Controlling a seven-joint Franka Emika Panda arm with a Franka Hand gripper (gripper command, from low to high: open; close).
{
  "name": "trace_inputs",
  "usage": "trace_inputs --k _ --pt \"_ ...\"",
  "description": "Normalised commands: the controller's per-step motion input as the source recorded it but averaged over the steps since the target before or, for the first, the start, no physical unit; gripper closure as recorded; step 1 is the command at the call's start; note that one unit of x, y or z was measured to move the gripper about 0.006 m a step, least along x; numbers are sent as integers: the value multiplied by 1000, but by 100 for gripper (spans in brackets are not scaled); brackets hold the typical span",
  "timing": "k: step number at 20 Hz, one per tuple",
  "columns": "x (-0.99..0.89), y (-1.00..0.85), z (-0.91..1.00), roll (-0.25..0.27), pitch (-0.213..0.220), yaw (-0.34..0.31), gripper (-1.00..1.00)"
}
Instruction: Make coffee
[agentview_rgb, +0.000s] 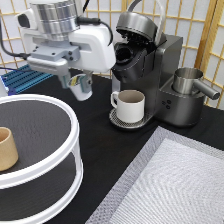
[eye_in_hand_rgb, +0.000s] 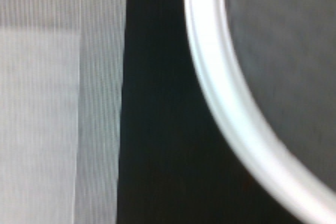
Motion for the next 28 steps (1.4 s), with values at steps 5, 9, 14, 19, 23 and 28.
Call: trace_inputs --k 5,9,14,19,23,28 --pt "151 547 521 267 59 0 100" --pt "93 539 684 215 23 0 100" --pt "264 529 692 107 -4 0 100" --pt "209 570 302 16 -7 0 100" --pt "54 561 27 0 0 0 100" --pt "18 410 3 5 1 0 100"
